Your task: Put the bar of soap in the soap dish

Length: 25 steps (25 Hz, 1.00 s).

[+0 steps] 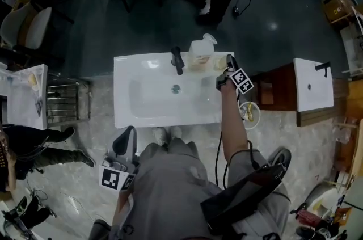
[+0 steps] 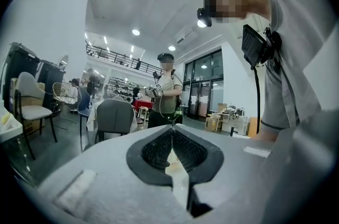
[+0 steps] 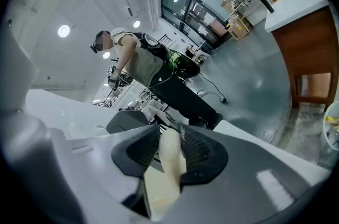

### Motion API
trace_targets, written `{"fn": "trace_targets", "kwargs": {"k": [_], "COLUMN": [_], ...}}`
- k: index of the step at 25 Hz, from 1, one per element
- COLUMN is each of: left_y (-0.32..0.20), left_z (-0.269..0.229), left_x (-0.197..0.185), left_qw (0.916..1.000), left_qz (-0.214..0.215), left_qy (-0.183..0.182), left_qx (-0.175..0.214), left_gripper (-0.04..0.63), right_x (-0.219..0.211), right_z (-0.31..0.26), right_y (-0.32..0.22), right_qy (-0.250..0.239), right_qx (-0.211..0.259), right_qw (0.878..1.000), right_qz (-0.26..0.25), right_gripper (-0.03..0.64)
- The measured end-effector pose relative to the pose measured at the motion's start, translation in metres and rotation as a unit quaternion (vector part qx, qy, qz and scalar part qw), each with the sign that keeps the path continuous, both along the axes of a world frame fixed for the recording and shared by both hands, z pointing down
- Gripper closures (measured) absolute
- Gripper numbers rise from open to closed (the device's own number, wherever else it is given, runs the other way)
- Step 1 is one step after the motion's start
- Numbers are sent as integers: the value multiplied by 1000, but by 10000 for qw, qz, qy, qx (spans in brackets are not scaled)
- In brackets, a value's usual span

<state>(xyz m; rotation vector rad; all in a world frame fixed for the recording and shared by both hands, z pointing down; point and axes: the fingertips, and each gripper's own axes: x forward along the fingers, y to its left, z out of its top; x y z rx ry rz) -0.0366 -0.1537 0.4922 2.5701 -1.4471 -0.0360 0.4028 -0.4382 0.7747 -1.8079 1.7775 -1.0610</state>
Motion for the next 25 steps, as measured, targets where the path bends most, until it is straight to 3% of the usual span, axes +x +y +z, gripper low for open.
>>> {"fn": "trace_targets", "kwargs": {"k": [8, 25], "left_y": [-7, -18], "left_z": [6, 9], "left_x": [-1, 17], "left_qw": [9998, 9999], "left_qz": [-199, -41], "left_qy": [-23, -97], "left_qx": [-86, -103], "left_gripper": [603, 603], "right_x": [2, 4], "right_z": [22, 57], "right_y": [-11, -7], "right_qy": [-167, -55], "right_qx": [-16, -312], "right_qw": [9999, 9995], "right_qz": [6, 51], "right_gripper": [492, 492]}}
